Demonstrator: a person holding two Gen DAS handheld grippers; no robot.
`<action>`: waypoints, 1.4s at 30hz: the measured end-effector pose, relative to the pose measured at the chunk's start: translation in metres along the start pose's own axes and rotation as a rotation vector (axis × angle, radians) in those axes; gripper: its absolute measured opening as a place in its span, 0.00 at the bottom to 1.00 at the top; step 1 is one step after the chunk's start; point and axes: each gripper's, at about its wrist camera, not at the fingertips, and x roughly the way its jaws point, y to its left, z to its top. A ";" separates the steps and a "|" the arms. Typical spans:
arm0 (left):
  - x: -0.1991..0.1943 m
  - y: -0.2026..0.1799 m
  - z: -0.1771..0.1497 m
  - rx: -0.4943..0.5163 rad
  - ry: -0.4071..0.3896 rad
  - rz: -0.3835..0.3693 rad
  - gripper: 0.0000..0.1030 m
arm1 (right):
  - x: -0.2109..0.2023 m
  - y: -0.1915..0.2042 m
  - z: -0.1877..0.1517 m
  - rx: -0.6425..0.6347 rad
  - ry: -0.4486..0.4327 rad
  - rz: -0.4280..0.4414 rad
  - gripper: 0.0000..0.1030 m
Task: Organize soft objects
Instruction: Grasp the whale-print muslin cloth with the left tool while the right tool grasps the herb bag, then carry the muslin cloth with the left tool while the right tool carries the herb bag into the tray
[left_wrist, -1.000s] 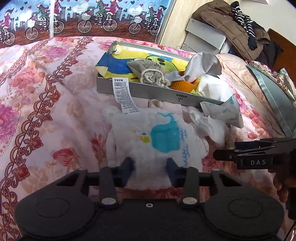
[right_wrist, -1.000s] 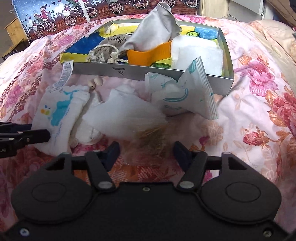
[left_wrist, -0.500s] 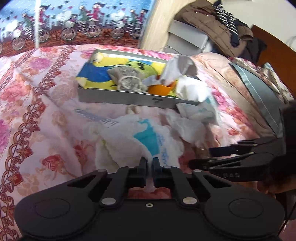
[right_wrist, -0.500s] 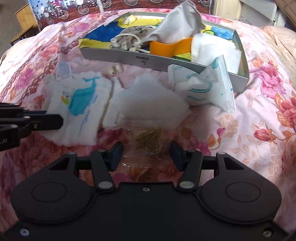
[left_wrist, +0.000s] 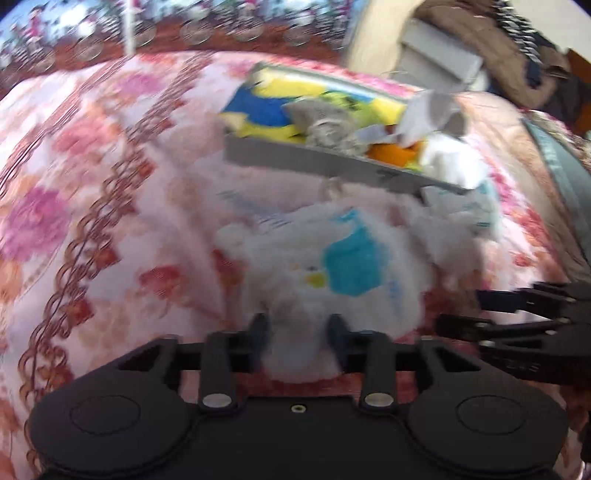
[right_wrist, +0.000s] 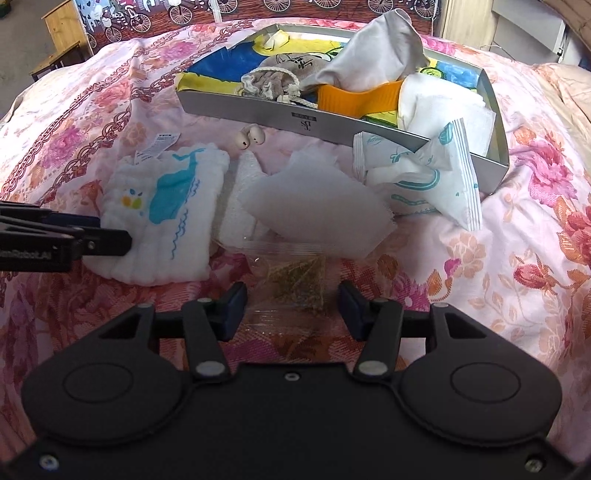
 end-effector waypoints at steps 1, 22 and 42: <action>0.002 0.001 0.000 -0.004 0.008 0.014 0.53 | 0.001 0.000 0.000 -0.001 0.000 0.002 0.45; -0.016 -0.024 0.013 0.178 -0.084 0.058 0.12 | -0.023 0.012 0.005 -0.053 -0.095 0.035 0.43; -0.059 -0.070 0.002 0.502 -0.492 0.292 0.12 | -0.063 -0.003 0.017 -0.165 -0.441 -0.127 0.44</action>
